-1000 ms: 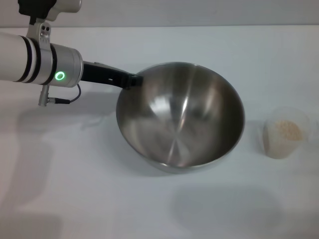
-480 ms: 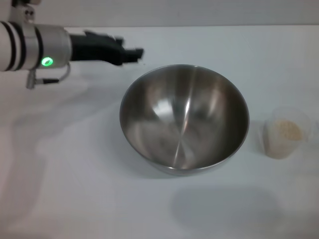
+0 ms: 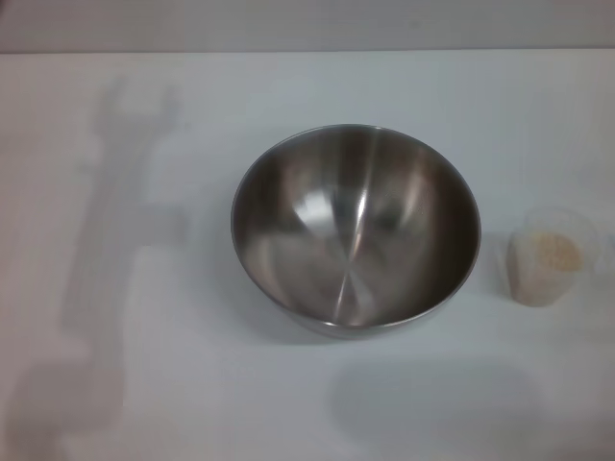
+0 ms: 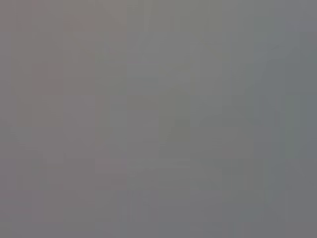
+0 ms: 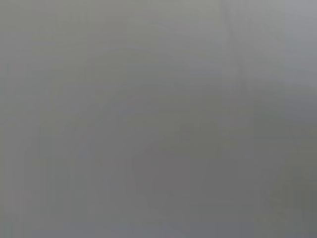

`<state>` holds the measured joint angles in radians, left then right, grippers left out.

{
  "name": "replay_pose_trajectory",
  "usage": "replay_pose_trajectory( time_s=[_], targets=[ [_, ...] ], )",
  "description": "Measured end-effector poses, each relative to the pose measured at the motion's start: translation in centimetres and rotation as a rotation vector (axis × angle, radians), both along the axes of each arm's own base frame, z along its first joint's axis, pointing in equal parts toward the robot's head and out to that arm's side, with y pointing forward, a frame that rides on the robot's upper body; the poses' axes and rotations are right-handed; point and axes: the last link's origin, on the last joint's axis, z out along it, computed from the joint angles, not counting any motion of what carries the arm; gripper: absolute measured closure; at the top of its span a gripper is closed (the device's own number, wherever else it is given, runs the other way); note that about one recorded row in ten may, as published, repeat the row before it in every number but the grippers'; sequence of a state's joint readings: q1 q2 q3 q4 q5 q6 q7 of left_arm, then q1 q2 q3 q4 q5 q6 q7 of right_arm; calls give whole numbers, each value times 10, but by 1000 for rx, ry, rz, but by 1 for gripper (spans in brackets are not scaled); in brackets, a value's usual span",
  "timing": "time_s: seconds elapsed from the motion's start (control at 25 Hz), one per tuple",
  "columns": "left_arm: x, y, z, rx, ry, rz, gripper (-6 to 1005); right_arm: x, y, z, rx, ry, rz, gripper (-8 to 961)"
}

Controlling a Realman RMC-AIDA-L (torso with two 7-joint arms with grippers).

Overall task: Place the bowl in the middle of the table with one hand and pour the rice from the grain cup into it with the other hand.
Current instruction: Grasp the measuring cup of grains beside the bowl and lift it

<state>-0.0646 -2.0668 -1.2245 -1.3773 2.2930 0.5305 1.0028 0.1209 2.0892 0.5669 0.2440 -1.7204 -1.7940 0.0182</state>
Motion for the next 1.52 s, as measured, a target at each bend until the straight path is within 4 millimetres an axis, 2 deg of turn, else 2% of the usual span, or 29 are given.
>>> replay_pose_trajectory(
  time_s=[0.04, 0.08, 0.24, 0.28, 0.36, 0.44, 0.52, 0.64, 0.84, 1.2, 1.52],
  targets=[
    [-15, -19, -4, 153, -27, -31, 160, -1, -4, -3, -25, -19, 10, 119],
    [-15, -19, -4, 153, -27, -31, 160, -1, -4, -3, -25, -19, 10, 119],
    [-54, -67, 0, 385, -166, -180, 160, -1, -19, -16, -133, -58, 29, 120],
    [-54, -67, 0, 385, -166, -180, 161, -1, -19, -16, -133, -58, 29, 120],
    [-74, -78, 0, 376, -224, -203, 161, -1, -26, -23, -183, -71, 34, 120],
    [-90, -81, -5, 330, -252, -193, 164, -2, -38, -35, -251, -109, 28, 120],
    [-107, -80, -12, 269, -252, -163, 167, -2, -41, -38, -270, -120, 23, 119],
    [-122, -79, -18, 215, -248, -123, 170, 0, -52, -53, -347, -115, -9, 118],
    [-138, -75, -24, 154, -222, -56, 170, 11, -56, -67, -437, -82, -89, 119],
    [-146, -75, -25, 135, -228, -23, 170, 17, -45, -83, -538, -62, -134, 120],
    [-149, -76, -25, 135, -229, -8, 170, 18, -25, -94, -620, -66, -145, 119]
  ],
)
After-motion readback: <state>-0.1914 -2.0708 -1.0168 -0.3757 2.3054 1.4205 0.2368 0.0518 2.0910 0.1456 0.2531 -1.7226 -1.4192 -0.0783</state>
